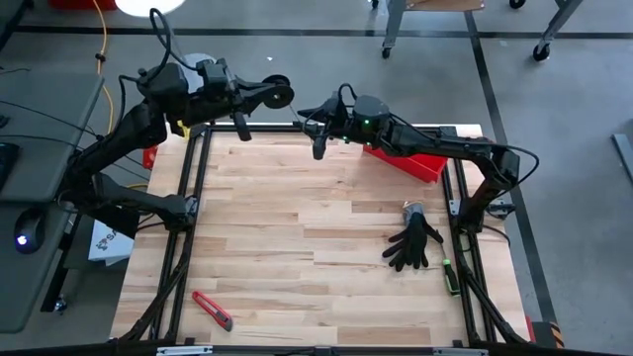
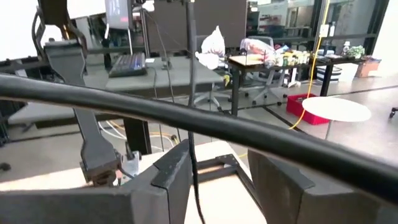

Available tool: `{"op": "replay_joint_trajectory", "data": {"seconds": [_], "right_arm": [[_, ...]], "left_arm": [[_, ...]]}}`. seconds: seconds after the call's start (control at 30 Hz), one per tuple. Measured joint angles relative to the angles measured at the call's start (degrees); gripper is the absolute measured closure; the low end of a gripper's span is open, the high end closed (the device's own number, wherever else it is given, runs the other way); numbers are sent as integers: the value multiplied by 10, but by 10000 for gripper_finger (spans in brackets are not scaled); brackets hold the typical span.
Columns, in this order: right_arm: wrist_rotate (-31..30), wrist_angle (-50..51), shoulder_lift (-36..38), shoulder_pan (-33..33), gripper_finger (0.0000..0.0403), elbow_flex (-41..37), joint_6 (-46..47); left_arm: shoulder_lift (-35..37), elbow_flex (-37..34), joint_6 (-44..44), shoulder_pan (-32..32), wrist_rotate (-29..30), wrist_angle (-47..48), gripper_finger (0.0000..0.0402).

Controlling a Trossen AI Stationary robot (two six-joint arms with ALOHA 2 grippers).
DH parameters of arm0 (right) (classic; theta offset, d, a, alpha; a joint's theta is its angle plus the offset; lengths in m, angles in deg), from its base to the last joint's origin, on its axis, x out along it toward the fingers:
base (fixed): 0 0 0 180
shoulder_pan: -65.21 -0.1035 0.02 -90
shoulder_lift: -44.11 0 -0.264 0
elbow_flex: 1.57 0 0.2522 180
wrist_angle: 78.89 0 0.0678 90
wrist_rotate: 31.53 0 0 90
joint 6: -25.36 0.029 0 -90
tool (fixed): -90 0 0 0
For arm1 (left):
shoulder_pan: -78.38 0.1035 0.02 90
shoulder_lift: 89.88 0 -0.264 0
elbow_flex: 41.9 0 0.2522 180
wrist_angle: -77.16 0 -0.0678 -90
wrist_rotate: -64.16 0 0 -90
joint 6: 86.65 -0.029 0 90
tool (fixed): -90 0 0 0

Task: Coil cords
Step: Coil the black wire on the spool

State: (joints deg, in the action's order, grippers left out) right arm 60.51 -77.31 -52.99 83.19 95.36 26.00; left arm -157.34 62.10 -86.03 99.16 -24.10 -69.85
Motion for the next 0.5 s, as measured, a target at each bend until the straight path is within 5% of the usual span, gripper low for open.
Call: {"op": "replay_joint_trajectory", "data": {"seconds": [0.5], "right_arm": [[5,7,8,-8,330,0,-9]], "left_arm": [[0,0,2,0,5,-15,400]]}}
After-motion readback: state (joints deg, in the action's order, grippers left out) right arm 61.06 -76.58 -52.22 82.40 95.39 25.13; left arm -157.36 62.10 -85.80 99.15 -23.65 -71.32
